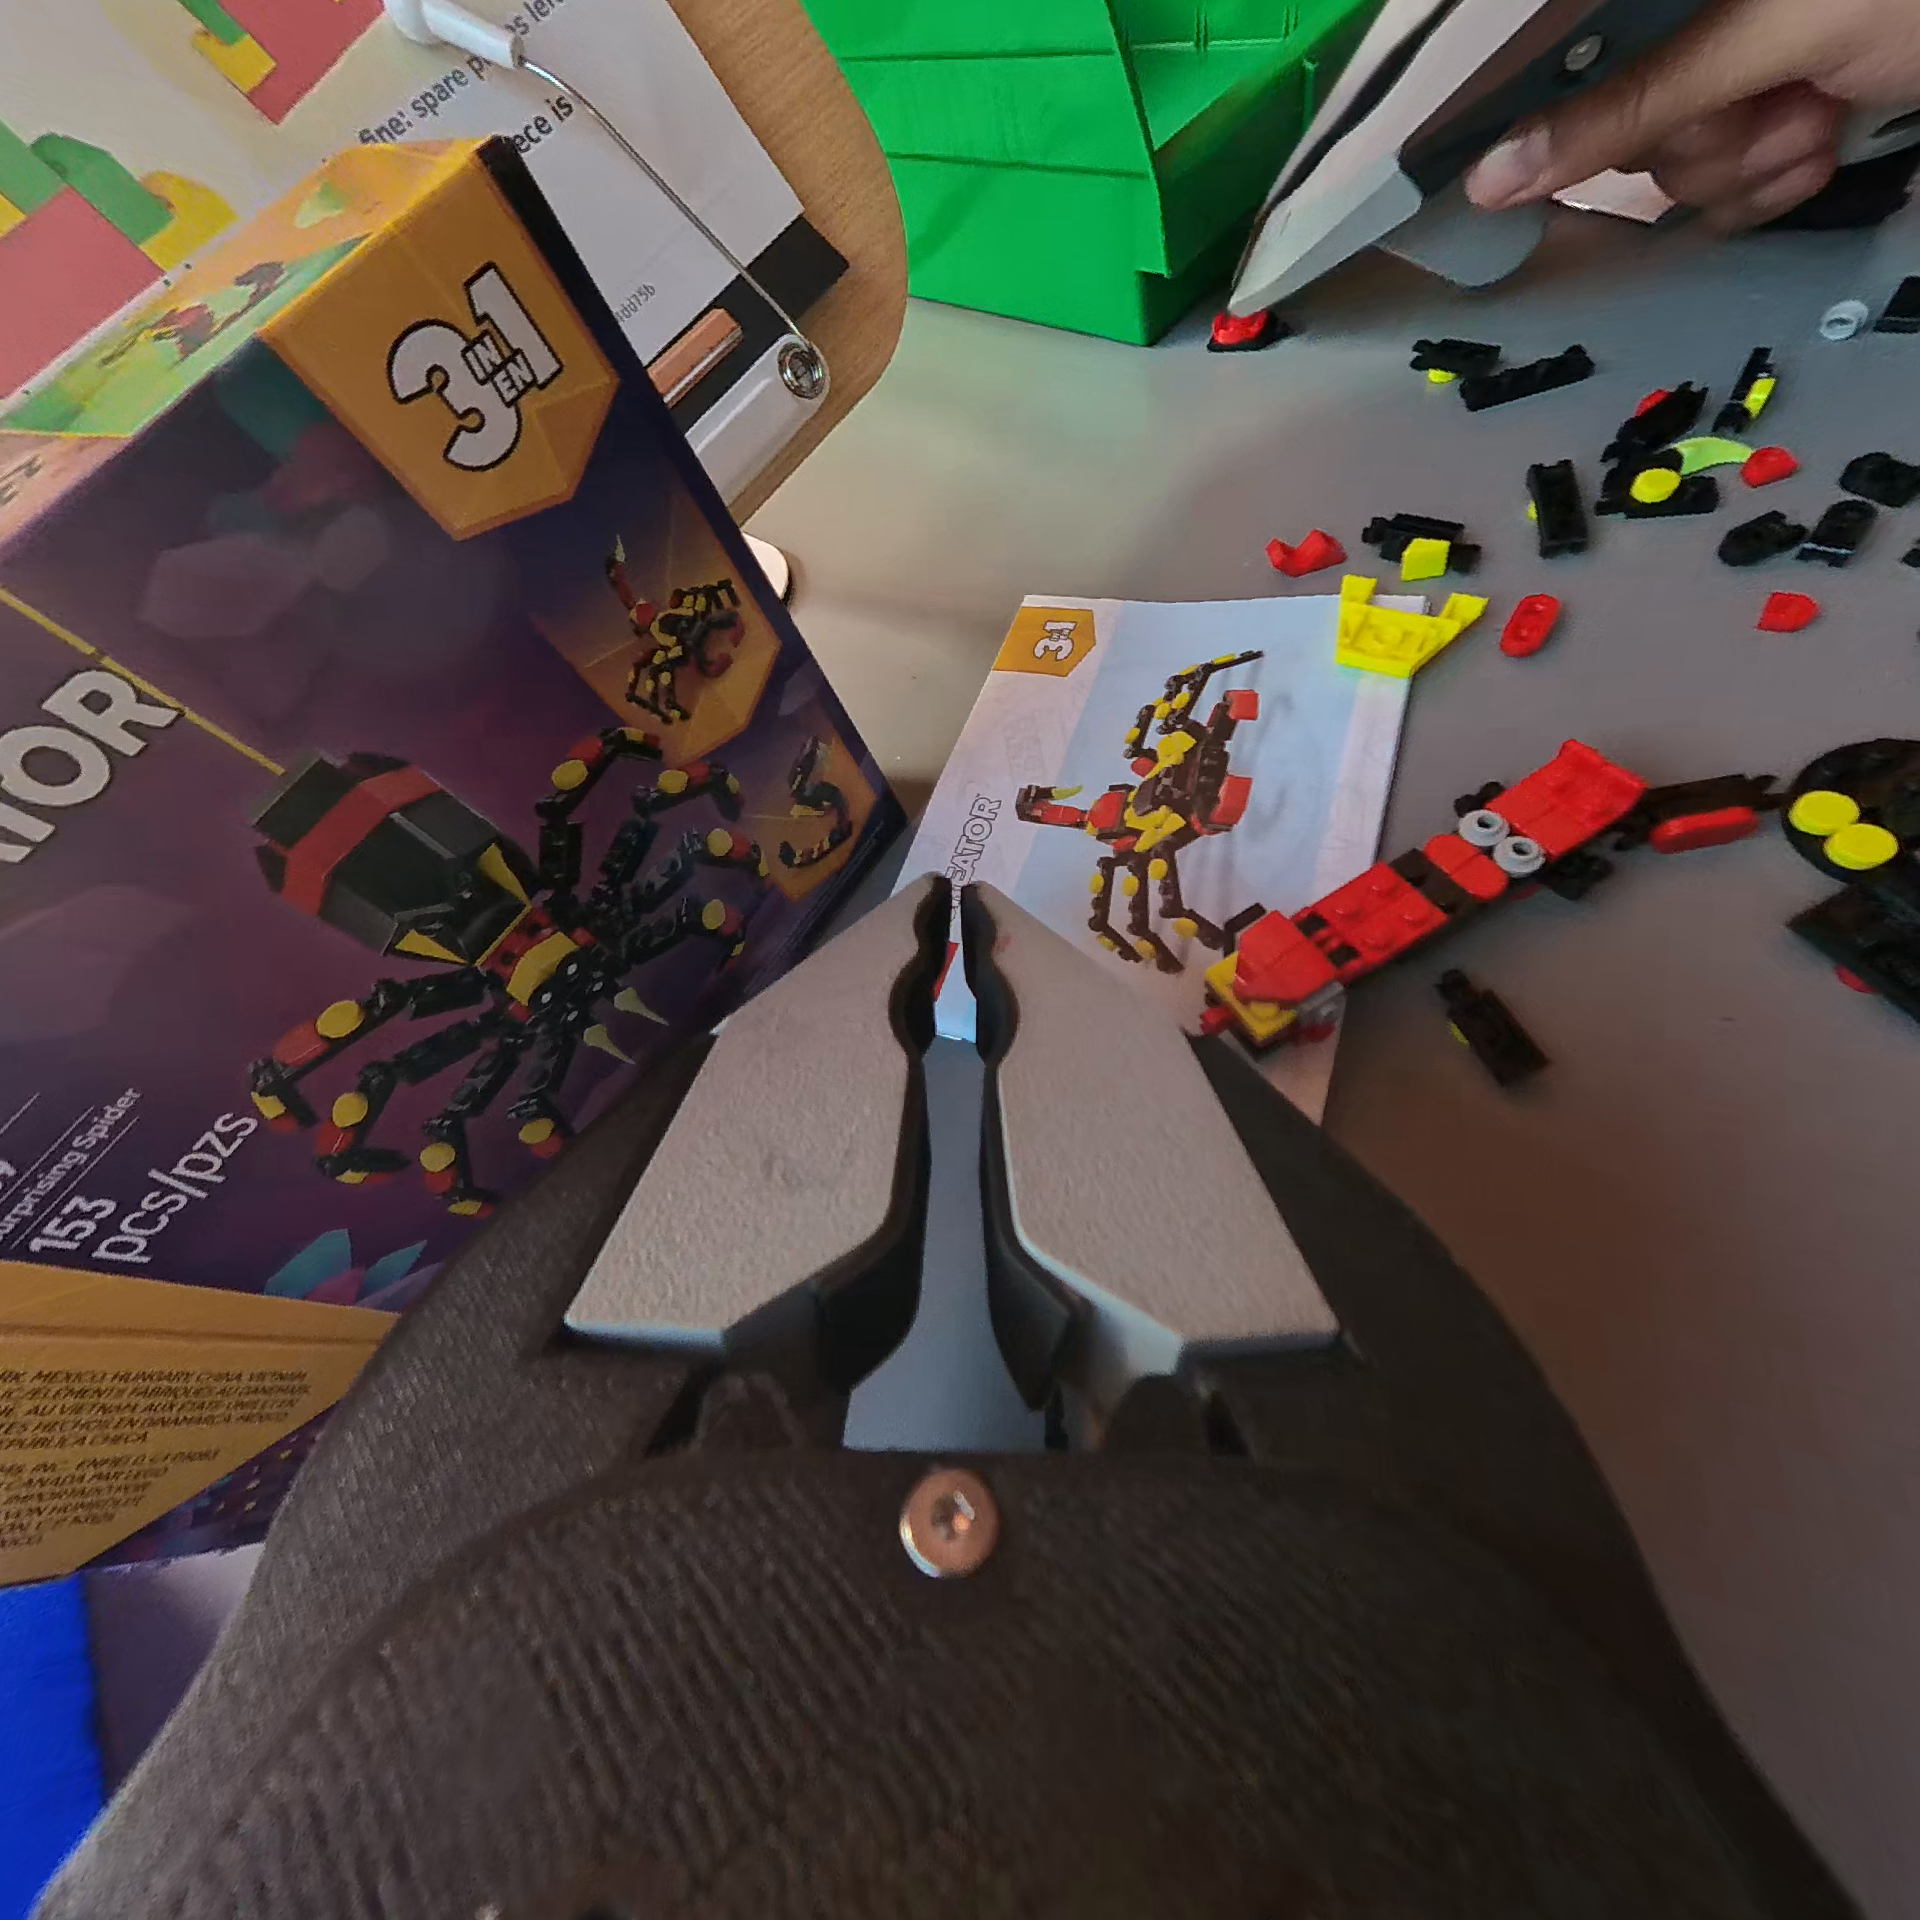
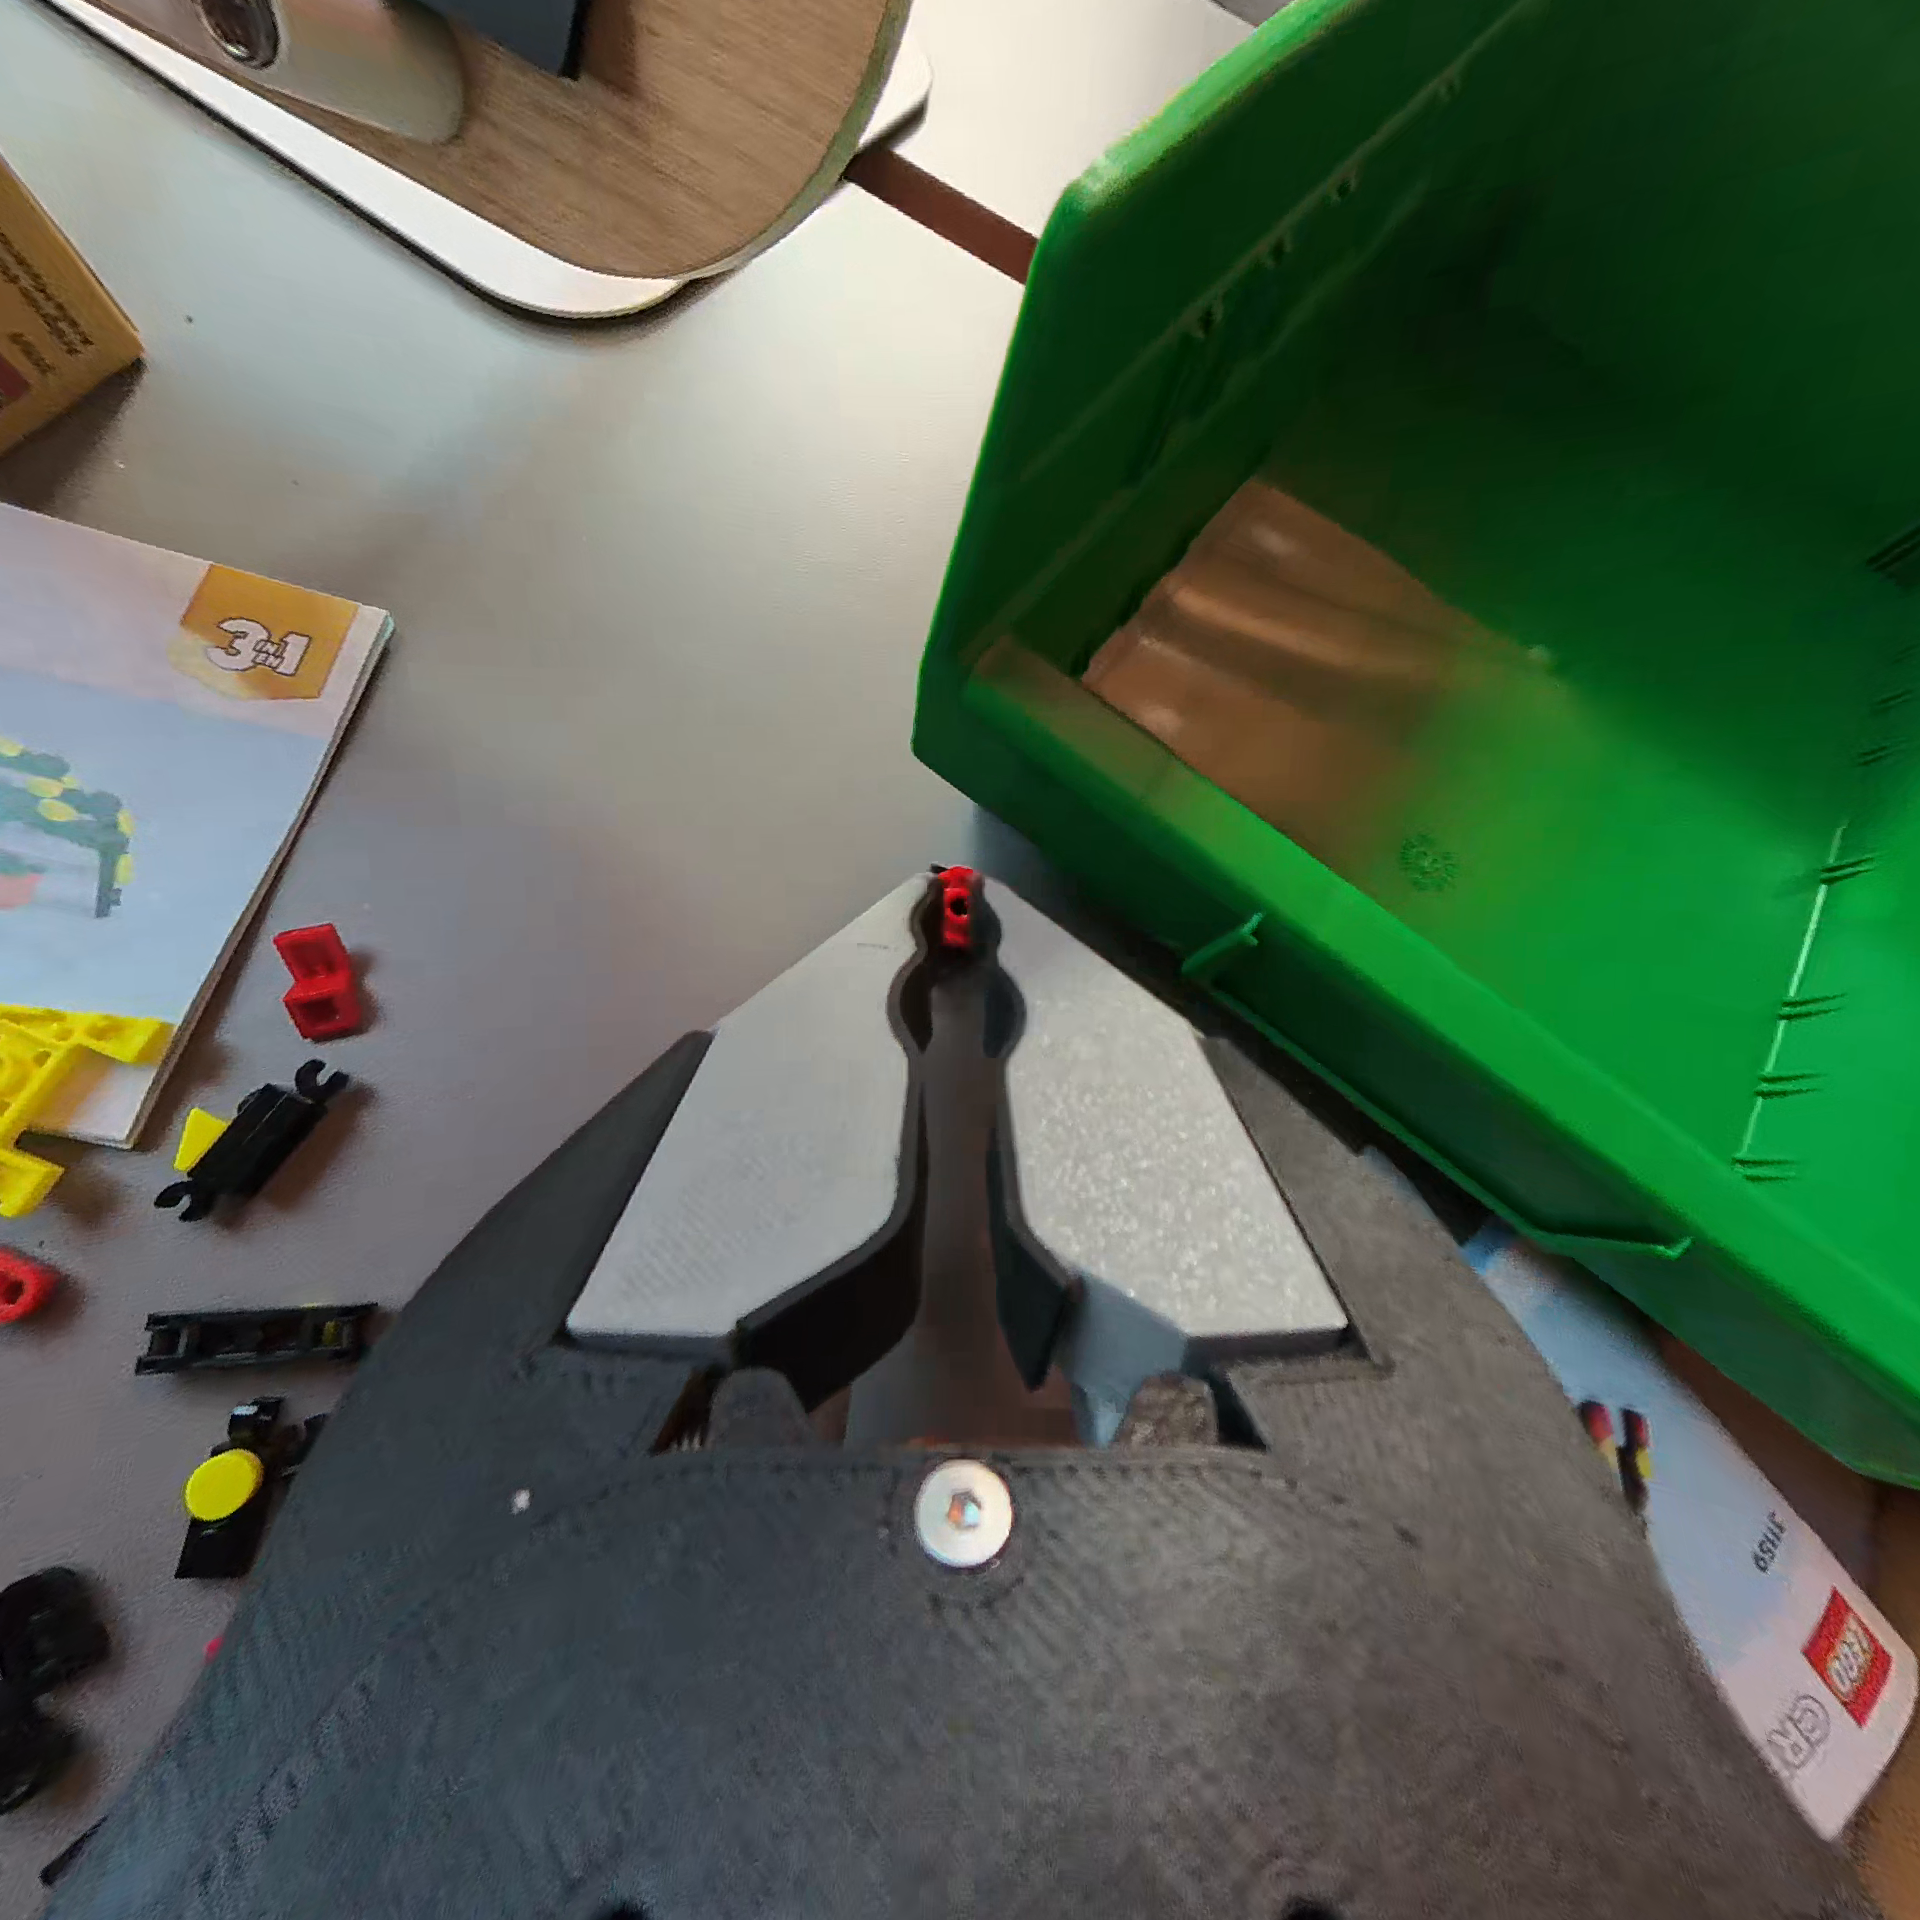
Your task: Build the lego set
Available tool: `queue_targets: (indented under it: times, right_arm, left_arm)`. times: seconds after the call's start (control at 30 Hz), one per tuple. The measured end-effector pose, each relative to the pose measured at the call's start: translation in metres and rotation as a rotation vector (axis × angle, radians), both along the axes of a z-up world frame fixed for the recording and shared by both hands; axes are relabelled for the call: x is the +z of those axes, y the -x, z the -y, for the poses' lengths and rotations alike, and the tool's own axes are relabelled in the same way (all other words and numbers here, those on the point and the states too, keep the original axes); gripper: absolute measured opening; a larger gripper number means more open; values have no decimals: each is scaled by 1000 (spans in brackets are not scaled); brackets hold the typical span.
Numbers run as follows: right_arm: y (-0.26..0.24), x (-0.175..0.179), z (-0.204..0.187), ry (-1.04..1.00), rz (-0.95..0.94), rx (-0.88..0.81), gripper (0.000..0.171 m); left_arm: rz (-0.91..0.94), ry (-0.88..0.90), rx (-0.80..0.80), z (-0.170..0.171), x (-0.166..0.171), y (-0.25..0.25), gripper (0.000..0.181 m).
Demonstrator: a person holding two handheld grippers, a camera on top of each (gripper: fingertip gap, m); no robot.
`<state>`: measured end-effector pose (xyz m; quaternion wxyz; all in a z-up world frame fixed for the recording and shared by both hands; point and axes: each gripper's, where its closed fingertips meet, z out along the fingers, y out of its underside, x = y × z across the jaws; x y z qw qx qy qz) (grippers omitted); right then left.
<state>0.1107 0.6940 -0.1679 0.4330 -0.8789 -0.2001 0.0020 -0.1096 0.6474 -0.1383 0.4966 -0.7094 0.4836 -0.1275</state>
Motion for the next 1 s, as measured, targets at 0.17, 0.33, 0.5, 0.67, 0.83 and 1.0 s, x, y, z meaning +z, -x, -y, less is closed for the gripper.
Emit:
queue_targets:
  times: [0.17,0.33,0.5,0.67,0.83,1.0]
  right_arm:
    - [10,-5,13,45,-24,68,2]
    - [7,6,17,-13,-69,68,4]
    - [6,-7,16,64,-38,64,31]
    - [8,-9,16,91,-65,82,15]
    - [20,-1,21,56,-100,164,14]
    - [77,44,45,-87,-381,424,13]
  left_arm:
    - [18,5,0,0,2,0,0]
    - [8,6,-2,0,1,0,0]
    - [-12,1,-6,0,-2,-1,0]
    - [-9,-1,-7,0,-1,-1,0]
    - [-10,-3,-8,1,-1,-1,0]
    - [-12,-33,-70,9,1,-7,0]
